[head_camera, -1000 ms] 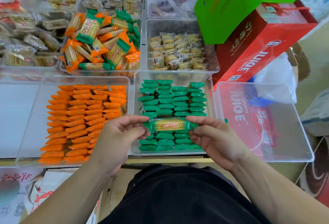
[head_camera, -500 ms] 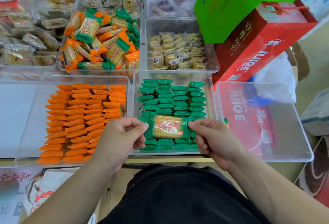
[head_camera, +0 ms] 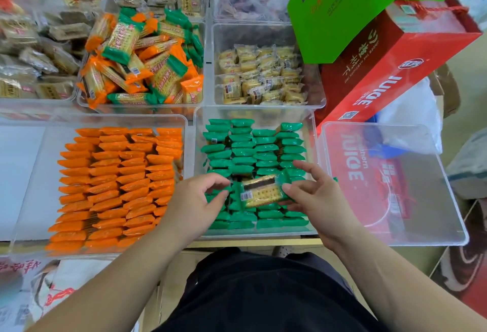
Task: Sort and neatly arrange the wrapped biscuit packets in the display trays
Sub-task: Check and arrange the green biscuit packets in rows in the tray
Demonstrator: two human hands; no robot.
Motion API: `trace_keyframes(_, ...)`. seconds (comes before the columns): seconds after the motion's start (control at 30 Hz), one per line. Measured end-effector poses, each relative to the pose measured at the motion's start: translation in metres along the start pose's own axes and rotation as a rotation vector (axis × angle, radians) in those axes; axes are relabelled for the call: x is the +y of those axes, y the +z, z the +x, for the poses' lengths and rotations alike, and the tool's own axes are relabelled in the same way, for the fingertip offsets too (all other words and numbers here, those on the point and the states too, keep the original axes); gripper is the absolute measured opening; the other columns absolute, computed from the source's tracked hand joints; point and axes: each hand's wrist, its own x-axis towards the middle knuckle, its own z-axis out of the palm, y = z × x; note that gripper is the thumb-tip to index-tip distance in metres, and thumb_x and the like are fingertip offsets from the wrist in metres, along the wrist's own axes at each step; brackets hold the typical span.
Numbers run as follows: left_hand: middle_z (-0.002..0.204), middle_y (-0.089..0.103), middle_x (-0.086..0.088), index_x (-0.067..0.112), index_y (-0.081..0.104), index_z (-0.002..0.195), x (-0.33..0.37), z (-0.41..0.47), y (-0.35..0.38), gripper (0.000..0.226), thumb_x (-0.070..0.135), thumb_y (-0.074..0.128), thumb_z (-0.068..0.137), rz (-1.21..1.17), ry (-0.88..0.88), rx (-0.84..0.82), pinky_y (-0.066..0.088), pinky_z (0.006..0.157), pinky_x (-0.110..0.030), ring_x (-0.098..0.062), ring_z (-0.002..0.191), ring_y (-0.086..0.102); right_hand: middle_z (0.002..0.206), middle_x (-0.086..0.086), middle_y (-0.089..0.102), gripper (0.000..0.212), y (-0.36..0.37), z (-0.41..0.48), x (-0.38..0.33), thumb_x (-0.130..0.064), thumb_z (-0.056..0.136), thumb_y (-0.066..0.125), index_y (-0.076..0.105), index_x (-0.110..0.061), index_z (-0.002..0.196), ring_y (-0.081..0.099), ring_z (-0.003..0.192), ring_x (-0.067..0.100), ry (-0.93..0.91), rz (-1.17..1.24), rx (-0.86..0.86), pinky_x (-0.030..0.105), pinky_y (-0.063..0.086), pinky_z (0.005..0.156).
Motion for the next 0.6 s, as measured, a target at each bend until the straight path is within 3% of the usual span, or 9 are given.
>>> trace_keyframes(0.07, 0.099, 0.070, 0.009, 0.016, 0.074, 0.107, -0.007, 0.017, 0.006, 0.018, 0.014, 0.073, 0.089, 0.119, 0.026, 0.074, 0.049, 0.082, -0.018, 0.000, 0.088, 0.061, 0.098, 0.011, 0.071, 0.040, -0.002, 0.011, 0.005, -0.008, 0.091, 0.071, 0.061, -0.017, 0.129, 0.072, 0.078, 0.014, -0.045, -0.107, 0.064, 0.024, 0.057, 0.067)
trace_keyframes(0.17, 0.099, 0.069, -0.002, 0.014, 0.073, 0.111, -0.017, 0.046, 0.018, 0.028, 0.021, 0.077, 0.085, 0.309, 0.069, 0.081, 0.051, 0.080, -0.034, -0.022, 0.094, 0.064, 0.100, -0.004, 0.073, 0.034, -0.006, 0.025, 0.010, -0.017, 0.090, 0.074, 0.068, -0.019, 0.123, 0.070, 0.088, 0.010, -0.177, -0.348, 0.130, 0.037, 0.060, 0.079)
trace_keyframes(0.3, 0.100, 0.057, 0.002, 0.023, 0.072, 0.117, -0.016, 0.079, 0.036, 0.034, 0.033, 0.076, 0.085, 0.484, 0.084, -0.004, 0.045, 0.083, -0.038, -0.024, 0.102, 0.054, 0.096, -0.021, 0.069, 0.030, -0.005, 0.031, 0.013, -0.014, 0.087, 0.076, 0.072, -0.026, 0.115, 0.065, 0.085, 0.001, -0.418, -0.581, 0.107, 0.020, 0.053, 0.078)
trace_keyframes(0.37, 0.100, 0.052, 0.003, 0.026, 0.071, 0.118, -0.014, 0.087, 0.045, 0.032, 0.035, 0.073, 0.087, 0.557, 0.066, -0.064, 0.042, 0.084, -0.038, -0.023, 0.102, 0.050, 0.101, -0.021, 0.068, 0.031, -0.005, 0.034, 0.017, -0.009, 0.085, 0.077, 0.074, -0.024, 0.112, 0.063, 0.090, -0.001, -0.529, -0.637, 0.083, 0.016, 0.051, 0.081)
trace_keyframes(0.47, 0.098, 0.051, 0.004, 0.027, 0.073, 0.113, -0.017, 0.092, 0.051, 0.025, 0.031, 0.070, 0.089, 0.708, 0.093, -0.112, 0.037, 0.079, -0.036, -0.020, 0.096, 0.047, 0.103, -0.013, 0.069, 0.030, -0.004, 0.037, 0.024, -0.006, 0.084, 0.077, 0.074, -0.017, 0.112, 0.063, 0.095, 0.002, -0.661, -0.720, 0.017, 0.022, 0.052, 0.086)
trace_keyframes(0.6, 0.092, 0.052, 0.004, 0.023, 0.076, 0.100, -0.025, 0.099, 0.056, 0.017, 0.034, 0.070, 0.088, 0.743, 0.110, -0.089, 0.041, 0.080, -0.038, -0.021, 0.090, 0.047, 0.107, -0.004, 0.069, 0.031, -0.002, 0.040, 0.031, -0.005, 0.085, 0.073, 0.072, -0.015, 0.115, 0.065, 0.098, 0.014, -0.784, -0.816, -0.087, 0.030, 0.054, 0.088)
